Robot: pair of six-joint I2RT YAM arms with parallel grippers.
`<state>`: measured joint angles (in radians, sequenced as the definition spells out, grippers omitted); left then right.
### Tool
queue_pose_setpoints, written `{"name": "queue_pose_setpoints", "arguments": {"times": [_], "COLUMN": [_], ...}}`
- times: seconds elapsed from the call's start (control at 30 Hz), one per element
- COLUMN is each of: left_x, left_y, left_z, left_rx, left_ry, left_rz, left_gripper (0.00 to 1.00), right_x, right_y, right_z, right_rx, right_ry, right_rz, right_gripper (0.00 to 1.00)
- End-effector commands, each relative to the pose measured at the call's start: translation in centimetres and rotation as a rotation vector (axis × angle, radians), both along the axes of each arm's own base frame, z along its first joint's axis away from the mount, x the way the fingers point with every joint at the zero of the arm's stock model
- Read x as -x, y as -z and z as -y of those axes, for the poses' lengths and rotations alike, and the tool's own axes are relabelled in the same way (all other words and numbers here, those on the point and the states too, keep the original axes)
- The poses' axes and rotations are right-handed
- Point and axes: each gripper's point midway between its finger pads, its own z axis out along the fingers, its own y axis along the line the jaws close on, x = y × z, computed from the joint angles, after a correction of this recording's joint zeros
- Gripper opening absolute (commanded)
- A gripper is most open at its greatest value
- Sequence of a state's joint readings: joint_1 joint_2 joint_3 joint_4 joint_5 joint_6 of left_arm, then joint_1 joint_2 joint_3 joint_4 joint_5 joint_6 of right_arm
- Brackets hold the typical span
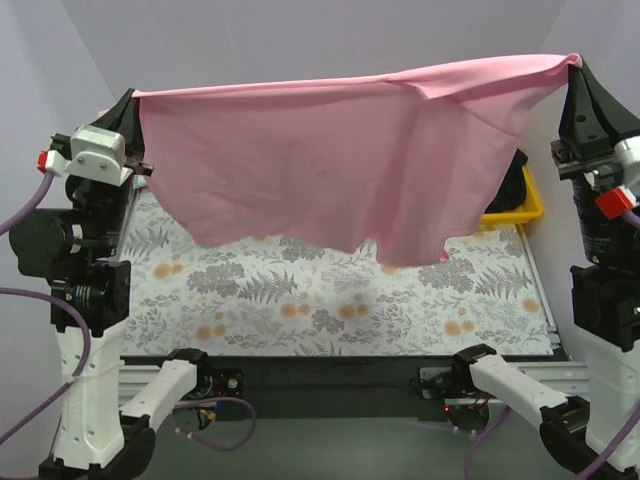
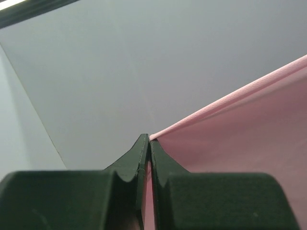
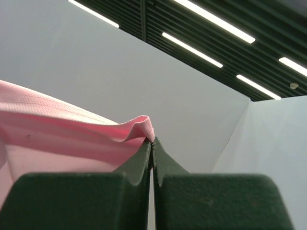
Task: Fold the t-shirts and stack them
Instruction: Flatten the tshirt out
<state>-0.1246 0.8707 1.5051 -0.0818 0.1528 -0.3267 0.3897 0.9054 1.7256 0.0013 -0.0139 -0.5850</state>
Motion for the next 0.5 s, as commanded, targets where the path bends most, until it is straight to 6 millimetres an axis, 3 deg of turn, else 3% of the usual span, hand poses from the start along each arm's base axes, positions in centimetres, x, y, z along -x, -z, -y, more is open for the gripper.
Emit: {"name": "queue_pose_setpoints", "arguments": {"times": [0.0,0.03,0.07,0.17,0.2,0.23,0.27,0.3,0.33,0.37,0.4,0.47], "left_x": [-6.2,-7.9,-8.6,-12.0,-12.8,-14.3,-14.8,-15.5,-16.0,-16.1,-16.5,-16.6], "left_y": [1.9,3.0,3.7,8.5,10.4,13.7,15.4,17.6,21.3,23.0,25.6,30.8], "left_z": [-2.4,-2.3,-2.2,-1.1,-0.8,-0.3,0.0,0.4,1.4,1.8,2.3,3.3], "left_rx": [0.006,-0.01,-0.043,-0.125,-0.168,-0.194,-0.207,-0.227,-0.276,-0.286,-0.299,-0.336], "left_ry": [-0.17,-0.174,-0.185,-0.155,-0.148,-0.127,-0.11,-0.087,-0.034,-0.004,0.028,0.094], "left_rz": [-0.094,-0.13,-0.148,-0.274,-0.318,-0.391,-0.427,-0.479,-0.547,-0.579,-0.637,-0.747], "left_gripper": [0.0,0.0,0.0,0.0,0.0,0.0,0.0,0.0,0.0,0.0,0.0,0.0], "right_x": [-4.4,-5.4,-7.6,-11.2,-13.4,-14.2,-15.2,-16.9,-18.0,-18.5,-19.7,-21.3], "right_y": [-0.9,-0.4,1.0,4.3,7.4,8.9,10.7,14.6,16.9,18.5,22.4,25.8], "right_z": [0.9,0.4,-0.5,-2.1,-3.2,-3.8,-4.4,-5.4,-5.8,-7.0,-7.6,-8.5], "right_rx": [-0.024,-0.007,0.034,0.098,0.151,0.18,0.212,0.267,0.293,0.338,0.382,0.428], "right_ry": [0.147,0.153,0.162,0.174,0.17,0.165,0.16,0.147,0.148,0.109,0.103,0.073], "right_rz": [0.01,-0.001,-0.029,-0.092,-0.138,-0.155,-0.166,-0.223,-0.258,-0.26,-0.317,-0.35], "right_gripper": [0.01,0.01,0.01,0.01,0.01,0.01,0.01,0.01,0.01,0.01,0.01,0.01]}}
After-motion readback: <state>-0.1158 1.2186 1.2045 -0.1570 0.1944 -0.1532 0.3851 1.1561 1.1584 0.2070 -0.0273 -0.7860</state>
